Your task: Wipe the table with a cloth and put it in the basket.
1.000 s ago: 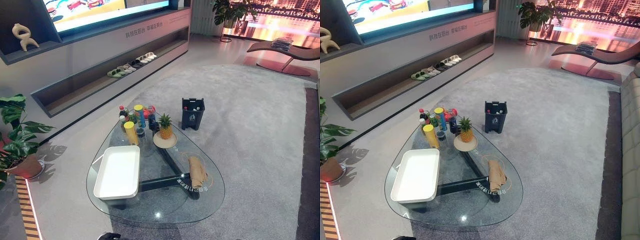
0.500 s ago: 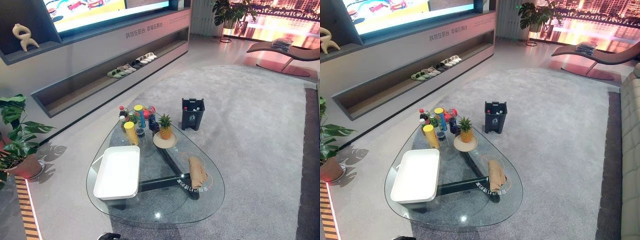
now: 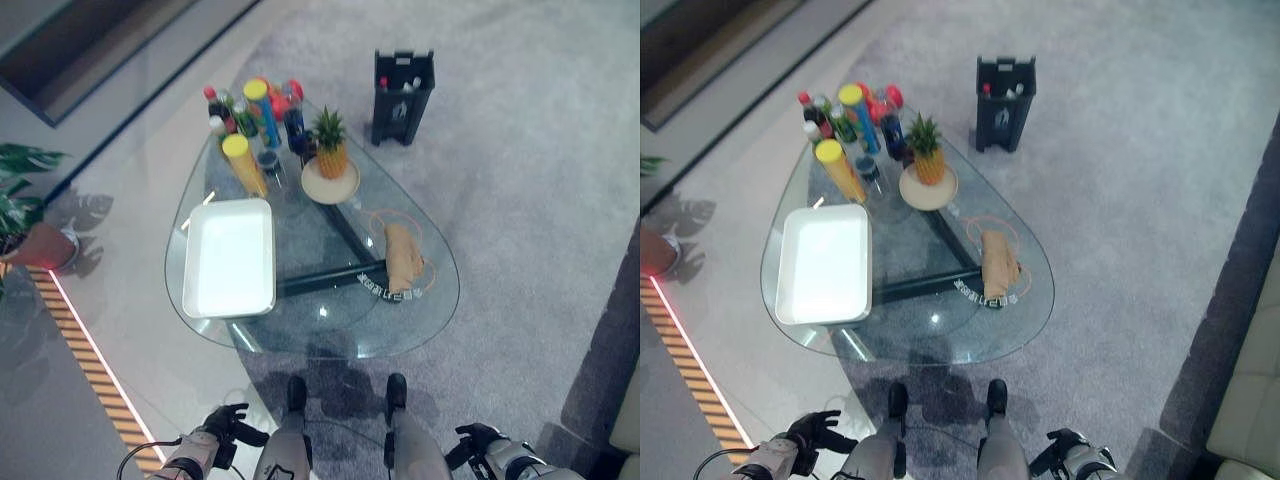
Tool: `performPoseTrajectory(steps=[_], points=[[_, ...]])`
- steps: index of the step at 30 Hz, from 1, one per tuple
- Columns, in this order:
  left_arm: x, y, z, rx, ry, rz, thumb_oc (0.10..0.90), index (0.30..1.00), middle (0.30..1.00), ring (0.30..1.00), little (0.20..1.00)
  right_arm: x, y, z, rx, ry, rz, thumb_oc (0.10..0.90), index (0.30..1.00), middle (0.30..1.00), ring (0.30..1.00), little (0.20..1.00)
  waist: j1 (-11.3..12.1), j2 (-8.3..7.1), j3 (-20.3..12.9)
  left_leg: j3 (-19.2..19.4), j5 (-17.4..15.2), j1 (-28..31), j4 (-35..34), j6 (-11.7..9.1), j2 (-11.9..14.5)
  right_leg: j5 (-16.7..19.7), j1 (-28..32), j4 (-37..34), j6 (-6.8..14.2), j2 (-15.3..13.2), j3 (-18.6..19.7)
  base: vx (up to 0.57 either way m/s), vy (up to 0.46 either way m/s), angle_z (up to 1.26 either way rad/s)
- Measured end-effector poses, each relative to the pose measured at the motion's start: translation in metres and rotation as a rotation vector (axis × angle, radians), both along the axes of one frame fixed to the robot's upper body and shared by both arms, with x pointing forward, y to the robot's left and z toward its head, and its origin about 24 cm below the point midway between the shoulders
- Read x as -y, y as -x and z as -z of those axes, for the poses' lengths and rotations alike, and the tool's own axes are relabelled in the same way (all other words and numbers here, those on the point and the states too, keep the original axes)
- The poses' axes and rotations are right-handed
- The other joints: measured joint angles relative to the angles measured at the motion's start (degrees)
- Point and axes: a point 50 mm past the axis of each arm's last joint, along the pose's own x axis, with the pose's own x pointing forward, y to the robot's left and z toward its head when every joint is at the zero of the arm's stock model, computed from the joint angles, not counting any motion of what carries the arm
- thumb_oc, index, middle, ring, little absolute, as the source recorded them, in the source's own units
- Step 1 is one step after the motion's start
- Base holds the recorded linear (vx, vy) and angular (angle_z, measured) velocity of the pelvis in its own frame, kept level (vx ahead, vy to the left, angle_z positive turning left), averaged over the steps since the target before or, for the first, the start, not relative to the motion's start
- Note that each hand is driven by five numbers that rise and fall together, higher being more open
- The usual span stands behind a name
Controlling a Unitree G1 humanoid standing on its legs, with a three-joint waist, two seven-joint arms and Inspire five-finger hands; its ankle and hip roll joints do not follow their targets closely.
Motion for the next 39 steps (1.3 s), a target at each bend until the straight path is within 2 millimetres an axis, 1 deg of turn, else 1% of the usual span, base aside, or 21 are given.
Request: performPoseTrajectory(steps=[1,2,4,5,6,7,9,10,11,14,16,17,18,22,25,28,33,39], points=[[0.001,-0.013,-0.006,0.041,0.014,-0.013,0.800,0.900,0.900,0.900,0.900,0.001,-0.011,-0.005,0.032,-0.001,0.007,0.800,0.900,0.900,0.900,0.900,0.01,0.09,2.21,-0.36,0.31,-1.43,0.35,0.06,-0.11,0.69,-1.05,0.01,-0.09,-0.06,-0.09,-0.13,-0.014,0.11],[0.002,-0.020,-0.009,0.060,0.022,-0.020,0.800,0.900,0.900,0.900,0.900,0.002,-0.017,-0.008,0.047,-0.002,0.012,0.800,0.900,0.900,0.900,0.900,-0.02,0.19,3.49,-0.70,0.36,-1.95,0.78,0.04,-0.20,0.87,-1.28,0.04,-0.17,-0.11,-0.10,-0.15,-0.019,0.12],[0.005,-0.039,-0.019,0.128,0.057,-0.048,0.800,0.900,0.900,0.900,0.900,0.002,-0.035,-0.017,0.101,-0.003,0.020,0.800,0.900,0.900,0.900,0.900,0.04,0.15,6.54,-1.18,0.29,-4.34,2.93,-0.02,-0.36,0.84,-3.08,1.47,-0.21,-0.30,-0.38,-0.13,-0.023,0.12],[0.007,-0.048,-0.024,0.168,0.083,-0.070,0.800,0.900,0.900,0.900,0.900,0.002,-0.044,-0.022,0.131,0.001,0.024,0.800,0.900,0.900,0.900,0.900,-0.10,0.37,7.47,-1.79,0.29,-5.62,3.60,-0.04,-0.50,0.71,-4.05,1.99,-0.20,-0.44,-1.06,-0.12,-0.025,0.20],[0.009,-0.057,-0.030,0.208,0.108,-0.089,0.800,0.900,0.900,0.900,0.900,0.002,-0.051,-0.026,0.151,0.009,0.022,0.800,0.900,0.900,0.900,0.900,-0.09,0.57,7.63,-2.31,0.24,-7.51,4.74,-0.06,-0.64,0.02,-5.71,3.55,-0.20,-0.65,-1.40,-0.10,-0.020,0.21],[0.010,-0.061,-0.033,0.229,0.120,-0.096,0.800,0.900,0.900,0.900,0.900,0.002,-0.054,-0.028,0.161,0.014,0.022,0.800,0.900,0.900,0.900,0.900,-0.02,0.67,7.80,-2.46,0.24,-8.15,5.14,-0.06,-0.68,-0.28,-6.53,4.45,-0.20,-0.72,-1.46,-0.07,-0.011,0.15],[0.013,-0.075,-0.043,0.302,0.160,-0.122,0.800,0.900,0.900,0.900,0.900,0.002,-0.067,-0.037,0.207,0.027,0.023,0.800,0.900,0.900,0.900,0.900,0.18,0.65,8.36,-2.74,-0.44,-10.90,7.98,-0.14,-1.13,-2.61,-10.33,9.80,-0.18,-1.43,-1.34,-0.05,-0.004,0.08],[0.013,-0.077,-0.045,0.314,0.171,-0.133,0.800,0.900,0.900,0.900,0.900,0.001,-0.070,-0.038,0.216,0.029,0.022,0.800,0.900,0.900,0.900,0.900,0.24,0.59,8.47,-2.74,-0.63,-11.33,8.57,-0.07,-1.26,-3.20,-11.07,11.00,-0.16,-1.62,-1.27,-0.05,-0.020,0.07],[0.013,-0.080,-0.047,0.333,0.182,-0.145,0.800,0.900,0.900,0.900,0.900,0.000,-0.075,-0.041,0.239,0.035,0.018,0.800,0.900,0.900,0.900,0.900,0.24,0.52,8.51,-2.82,-1.17,-12.37,10.04,0.12,-1.49,-4.48,-12.56,13.64,-0.20,-2.05,-1.18,-0.05,-0.031,0.04],[0.011,-0.087,-0.054,0.373,0.197,-0.185,0.800,0.900,0.900,0.900,0.900,-0.002,-0.087,-0.049,0.303,0.065,0.015,0.800,0.900,0.900,0.900,0.900,0.98,0.22,8.64,-2.94,-3.39,-17.16,16.15,0.10,-1.98,-8.06,-18.82,22.16,-0.67,-2.79,0.26,-0.04,-0.040,0.01],[0.008,-0.090,-0.057,0.387,0.179,-0.202,0.800,0.900,0.900,0.900,0.900,-0.002,-0.092,-0.054,0.340,0.098,0.025,0.800,0.900,0.900,0.900,0.900,1.25,0.07,8.73,-3.33,-5.11,-20.99,20.23,0.20,-1.94,-9.93,-23.02,26.90,-1.07,-2.87,0.71,0.00,0.000,0.00],[0.008,-0.090,-0.057,0.389,0.174,-0.207,0.800,0.900,0.900,0.900,0.900,-0.001,-0.093,-0.055,0.352,0.108,0.027,0.800,0.900,0.900,0.900,0.900,1.23,-0.01,8.78,-3.54,-5.54,-21.94,21.26,0.37,-1.94,-10.35,-24.09,28.06,-1.16,-2.86,0.81,0.00,0.000,0.00],[0.006,-0.090,-0.057,0.391,0.177,-0.227,0.800,0.900,0.900,0.900,0.900,-0.001,-0.095,-0.057,0.372,0.129,0.033,0.800,0.900,0.900,0.900,0.900,1.22,-0.27,8.93,-3.94,-6.25,-23.74,23.43,0.11,-1.85,-11.06,-25.99,30.25,-1.48,-2.70,1.05,0.00,0.000,0.00],[0.005,-0.088,-0.056,0.389,0.173,-0.253,0.800,0.900,0.900,0.900,0.900,0.000,-0.099,-0.061,0.424,0.175,0.049,0.800,0.900,0.900,0.900,0.900,1.15,-1.03,9.37,-4.34,-8.26,-27.84,28.92,-0.20,-1.19,-12.35,-29.93,34.98,-2.16,-2.03,1.76,0.00,-0.003,-0.08],[0.005,-0.088,-0.056,0.393,0.175,-0.257,0.800,0.900,0.900,0.900,0.900,0.001,-0.098,-0.062,0.426,0.183,0.051,0.800,0.900,0.900,0.900,0.900,0.81,-1.12,9.42,-4.77,-9.14,-29.71,31.42,-0.23,-0.99,-12.83,-31.54,37.15,-2.39,-1.82,1.82,0.00,0.001,-0.01],[0.003,-0.090,-0.058,0.405,0.180,-0.273,0.800,0.900,0.900,0.900,0.900,0.000,-0.100,-0.062,0.442,0.177,0.045,0.800,0.900,0.900,0.900,0.900,0.58,-1.12,9.42,-5.19,-9.58,-31.30,33.03,-0.47,-0.81,-12.92,-32.88,38.33,-2.47,-1.56,1.85,0.00,0.000,0.00],[0.000,-0.090,-0.059,0.415,0.201,-0.317,0.800,0.900,0.900,0.900,0.900,-0.001,-0.101,-0.063,0.453,0.174,0.042,0.800,0.900,0.900,0.900,0.900,0.56,-1.13,9.43,-5.61,-9.60,-32.66,33.79,-0.51,-0.69,-12.91,-34.38,39.19,-2.48,-1.32,1.86,0.00,0.000,0.00],[0.000,-0.089,-0.058,0.413,0.203,-0.320,0.800,0.900,0.900,0.900,0.900,0.000,-0.101,-0.064,0.473,0.184,0.051,0.800,0.900,0.900,0.900,0.900,0.46,-1.13,9.43,-5.63,-9.61,-32.75,33.80,-0.52,-0.56,-12.92,-34.57,39.34,-2.49,-1.19,1.87,0.01,-0.004,0.00]])
